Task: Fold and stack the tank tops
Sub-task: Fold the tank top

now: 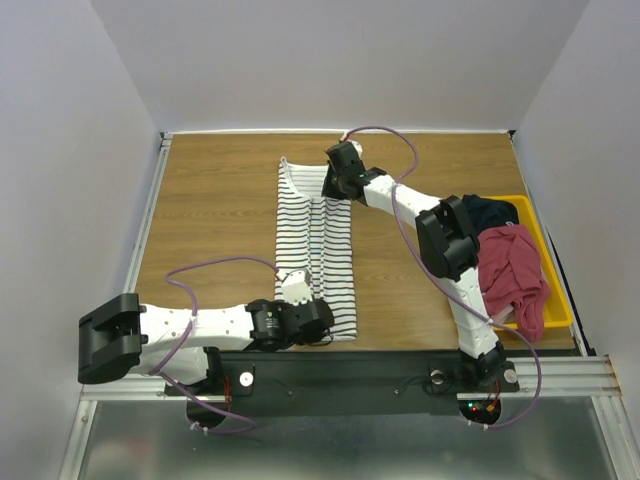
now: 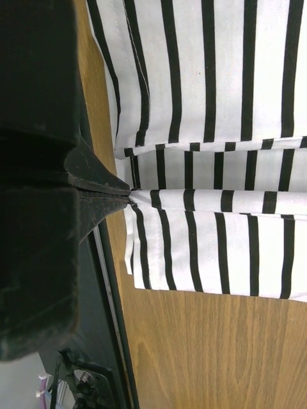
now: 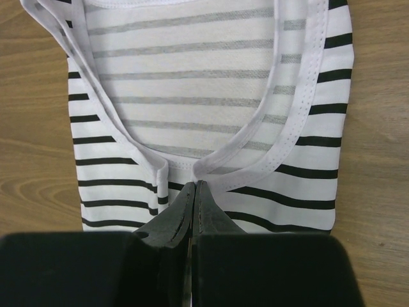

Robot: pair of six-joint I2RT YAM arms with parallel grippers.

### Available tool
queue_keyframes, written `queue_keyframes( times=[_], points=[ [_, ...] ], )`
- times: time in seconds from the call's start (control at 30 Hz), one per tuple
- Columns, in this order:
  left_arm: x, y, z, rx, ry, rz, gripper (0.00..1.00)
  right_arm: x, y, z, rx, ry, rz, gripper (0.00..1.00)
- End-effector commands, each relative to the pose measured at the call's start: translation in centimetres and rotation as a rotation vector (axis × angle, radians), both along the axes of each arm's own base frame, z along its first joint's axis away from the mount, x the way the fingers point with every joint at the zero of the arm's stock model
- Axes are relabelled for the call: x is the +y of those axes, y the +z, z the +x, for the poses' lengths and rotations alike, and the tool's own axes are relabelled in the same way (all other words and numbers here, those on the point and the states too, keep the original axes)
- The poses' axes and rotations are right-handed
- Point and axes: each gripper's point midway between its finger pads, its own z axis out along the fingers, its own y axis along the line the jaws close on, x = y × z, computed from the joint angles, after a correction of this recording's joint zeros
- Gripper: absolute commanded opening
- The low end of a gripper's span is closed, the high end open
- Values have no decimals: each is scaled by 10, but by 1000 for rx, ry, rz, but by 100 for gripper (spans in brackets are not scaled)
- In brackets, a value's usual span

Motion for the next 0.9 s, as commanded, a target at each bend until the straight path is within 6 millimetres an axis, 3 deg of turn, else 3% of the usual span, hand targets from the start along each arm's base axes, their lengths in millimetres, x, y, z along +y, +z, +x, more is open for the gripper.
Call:
queue_keyframes(
  times=[0.0, 0.5, 0.7, 0.8, 0.83, 0.87],
  points=[
    [0, 13, -3, 1, 1, -9, 0, 10, 29, 18, -86, -27, 44, 0],
    [4, 13, -4, 3, 5, -6, 0, 22, 34, 18, -101, -12, 48, 0],
    [4, 12, -5, 6, 3, -9, 0, 25, 24, 18, -86, -7, 45, 1],
    [3, 15, -4, 1, -2, -17, 16, 26, 23, 17, -82, -1, 48, 11],
    [2, 17, -3, -9, -4, -22, 28, 27, 25, 16, -83, 3, 52, 16],
    [1, 23, -3, -17, -7, -37, 33, 27, 30, 17, -91, 4, 55, 20]
  ],
)
